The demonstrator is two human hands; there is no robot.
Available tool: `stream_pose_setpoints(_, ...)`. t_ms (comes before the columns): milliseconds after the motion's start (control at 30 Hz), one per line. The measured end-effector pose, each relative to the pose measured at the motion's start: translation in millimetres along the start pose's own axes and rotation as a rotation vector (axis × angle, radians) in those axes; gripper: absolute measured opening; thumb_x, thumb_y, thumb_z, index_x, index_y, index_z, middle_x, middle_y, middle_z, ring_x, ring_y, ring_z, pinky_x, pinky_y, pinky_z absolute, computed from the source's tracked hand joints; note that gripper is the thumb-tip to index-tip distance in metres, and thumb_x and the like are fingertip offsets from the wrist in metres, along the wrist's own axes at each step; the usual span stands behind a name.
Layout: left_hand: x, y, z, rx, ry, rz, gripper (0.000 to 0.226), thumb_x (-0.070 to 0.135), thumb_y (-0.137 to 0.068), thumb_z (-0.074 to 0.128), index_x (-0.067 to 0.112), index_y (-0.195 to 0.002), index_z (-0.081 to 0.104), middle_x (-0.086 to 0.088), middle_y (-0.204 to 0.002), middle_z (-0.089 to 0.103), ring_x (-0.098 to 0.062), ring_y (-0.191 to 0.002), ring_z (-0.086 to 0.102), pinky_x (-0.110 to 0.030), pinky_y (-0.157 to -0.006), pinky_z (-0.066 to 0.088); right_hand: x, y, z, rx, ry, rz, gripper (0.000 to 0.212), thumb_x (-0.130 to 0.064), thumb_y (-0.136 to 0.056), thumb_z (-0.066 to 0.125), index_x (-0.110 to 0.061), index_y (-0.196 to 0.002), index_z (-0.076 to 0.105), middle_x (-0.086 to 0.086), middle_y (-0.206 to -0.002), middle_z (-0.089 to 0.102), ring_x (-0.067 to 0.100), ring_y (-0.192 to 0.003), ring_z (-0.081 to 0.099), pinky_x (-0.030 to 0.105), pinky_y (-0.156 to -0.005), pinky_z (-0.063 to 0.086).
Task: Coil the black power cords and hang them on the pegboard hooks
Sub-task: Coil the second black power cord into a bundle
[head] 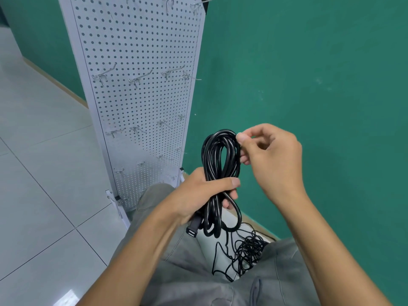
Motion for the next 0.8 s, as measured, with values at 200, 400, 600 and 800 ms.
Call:
stream_pose_setpoints(200, -7.4, -2.9, 4.1, 0.062, 0.063, -0.032, 0.008, 0.009, -0.096, 0.067, 0.009, -0.088, 0.067, -0.004, -0.067, 0.06, -0.015, -0.053, 0.049, -0.022, -0.051, 0.049, 15.4, -1.8, 3.2, -0.118, 0.06, 0.042, 0.022, -0.037, -0.095, 0.069, -0.019, -0.082, 0.068, -0.005, -0.074, 0.071, 0.007, -0.058, 0.069, 0.021, -0.064, 0.054)
stream_pose_setpoints(400, -1.7, -3.3, -8.5, 0.253, 0.172, 0.011, 0.019, 0.016, -0.095, 0.07, 0.014, -0.077, 0.071, -0.004, -0.069, 0.065, -0.017, -0.057, 0.063, -0.026, -0.056, 0.056, 94.8, 43.6, 34.6, -0.488, -0.345, 0.377, 0.07, -0.062, -0.098, 0.019, -0.016, -0.12, 0.068, -0.001, -0.116, 0.075, 0.014, -0.109, 0.07, 0.034, -0.097, 0.055)
stream_pose_setpoints(600, -3.8, -7.6, -26.5, 0.419, 0.371, 0.017, 0.022, 0.016, -0.099, 0.066, 0.007, -0.079, 0.065, -0.015, -0.091, 0.07, -0.028, -0.097, 0.077, -0.039, -0.087, 0.063, 141.6, 80.9, 65.5, -0.704, -0.323, 0.395, 0.055, -0.053, -0.108, 0.023, -0.024, -0.124, 0.067, -0.006, -0.127, 0.07, 0.01, -0.123, 0.061, 0.031, -0.11, 0.042)
stream_pose_setpoints(800, -2.6, -9.1, -37.2, 0.546, 0.365, 0.084, 0.025, 0.021, -0.099, 0.067, 0.01, -0.077, 0.061, 0.001, -0.068, 0.062, -0.015, -0.067, 0.071, -0.028, -0.071, 0.063, 174.9, 82.6, 80.0, -0.875, 0.032, 0.338, 0.017, -0.033, -0.103, 0.058, -0.038, -0.117, 0.051, -0.014, -0.13, 0.06, -0.001, -0.123, 0.052, 0.021, -0.096, 0.039)
Point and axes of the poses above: each hand's wrist, its own y-axis away from the middle knuckle, its own z-axis out of the palm, x = y × z, the point moved 1 cm from there along -y, towards the middle knuckle
